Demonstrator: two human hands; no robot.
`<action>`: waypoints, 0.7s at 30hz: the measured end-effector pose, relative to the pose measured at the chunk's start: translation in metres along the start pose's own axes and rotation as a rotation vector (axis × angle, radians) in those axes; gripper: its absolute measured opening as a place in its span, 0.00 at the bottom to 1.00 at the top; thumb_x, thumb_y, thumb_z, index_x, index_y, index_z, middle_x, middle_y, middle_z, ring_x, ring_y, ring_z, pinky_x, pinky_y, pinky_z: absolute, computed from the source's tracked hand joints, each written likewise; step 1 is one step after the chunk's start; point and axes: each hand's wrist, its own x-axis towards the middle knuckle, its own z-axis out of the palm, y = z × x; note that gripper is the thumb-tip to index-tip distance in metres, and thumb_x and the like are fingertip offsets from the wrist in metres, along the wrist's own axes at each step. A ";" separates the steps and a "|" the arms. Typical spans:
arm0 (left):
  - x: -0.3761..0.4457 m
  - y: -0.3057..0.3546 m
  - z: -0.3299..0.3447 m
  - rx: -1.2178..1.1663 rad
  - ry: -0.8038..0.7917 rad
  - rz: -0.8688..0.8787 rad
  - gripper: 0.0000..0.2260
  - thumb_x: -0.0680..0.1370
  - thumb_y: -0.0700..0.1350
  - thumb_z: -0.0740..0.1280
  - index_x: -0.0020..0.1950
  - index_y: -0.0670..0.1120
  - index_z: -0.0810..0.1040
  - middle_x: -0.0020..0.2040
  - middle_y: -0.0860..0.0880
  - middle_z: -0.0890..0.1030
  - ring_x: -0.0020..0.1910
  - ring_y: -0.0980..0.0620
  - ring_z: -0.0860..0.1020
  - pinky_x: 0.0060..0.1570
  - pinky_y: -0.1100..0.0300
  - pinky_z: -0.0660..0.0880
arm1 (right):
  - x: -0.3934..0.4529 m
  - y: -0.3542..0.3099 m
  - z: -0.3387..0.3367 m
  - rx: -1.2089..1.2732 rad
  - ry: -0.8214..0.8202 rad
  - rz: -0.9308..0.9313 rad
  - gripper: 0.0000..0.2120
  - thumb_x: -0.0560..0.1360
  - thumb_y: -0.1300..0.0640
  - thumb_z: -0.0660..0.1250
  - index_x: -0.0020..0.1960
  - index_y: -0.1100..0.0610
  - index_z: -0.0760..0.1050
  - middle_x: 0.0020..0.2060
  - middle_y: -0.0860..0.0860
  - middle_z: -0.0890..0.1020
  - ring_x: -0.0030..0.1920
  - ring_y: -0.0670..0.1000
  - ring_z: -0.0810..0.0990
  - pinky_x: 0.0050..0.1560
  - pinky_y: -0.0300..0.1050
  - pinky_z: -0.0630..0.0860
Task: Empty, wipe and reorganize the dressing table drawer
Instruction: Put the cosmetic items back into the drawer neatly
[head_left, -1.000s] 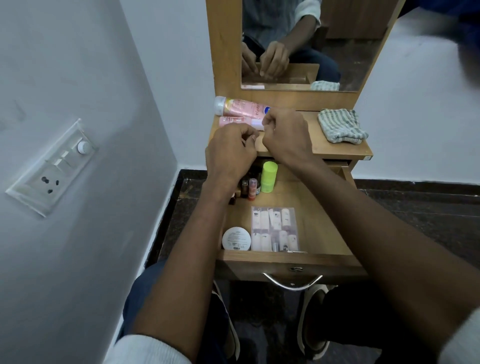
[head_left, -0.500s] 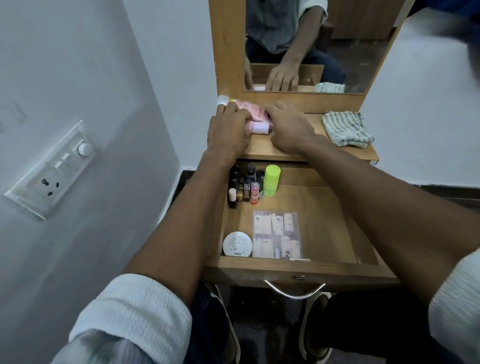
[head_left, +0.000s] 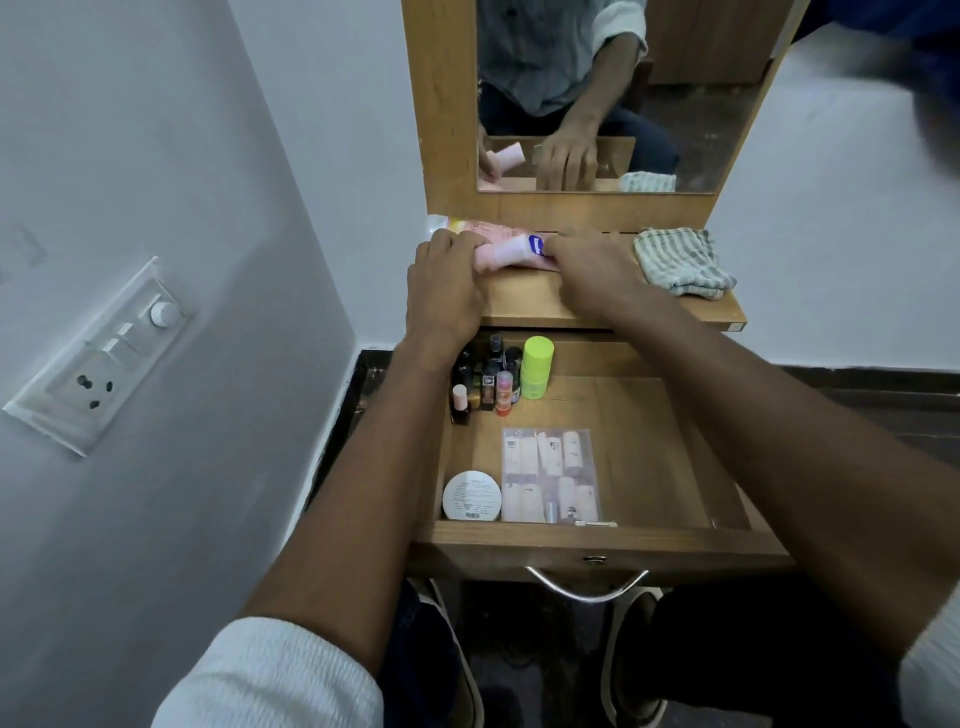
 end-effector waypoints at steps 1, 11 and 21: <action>-0.002 -0.001 0.000 -0.045 0.023 -0.010 0.16 0.82 0.33 0.62 0.67 0.43 0.78 0.64 0.41 0.77 0.62 0.39 0.73 0.61 0.46 0.72 | -0.006 0.001 0.000 -0.037 0.023 -0.004 0.16 0.79 0.65 0.63 0.65 0.57 0.77 0.59 0.58 0.80 0.59 0.60 0.77 0.54 0.54 0.70; -0.018 0.004 0.005 -0.282 0.188 0.000 0.16 0.81 0.40 0.57 0.66 0.43 0.79 0.59 0.43 0.81 0.58 0.42 0.77 0.57 0.48 0.74 | 0.026 -0.031 0.008 0.311 0.045 -0.041 0.17 0.79 0.48 0.67 0.64 0.54 0.76 0.60 0.55 0.78 0.62 0.60 0.75 0.60 0.55 0.70; -0.032 0.014 -0.006 -0.399 0.275 -0.116 0.14 0.87 0.46 0.55 0.62 0.41 0.77 0.57 0.46 0.79 0.57 0.48 0.75 0.53 0.59 0.68 | -0.046 -0.009 -0.015 0.462 0.171 0.003 0.14 0.73 0.52 0.77 0.58 0.51 0.85 0.43 0.48 0.85 0.44 0.50 0.80 0.39 0.44 0.74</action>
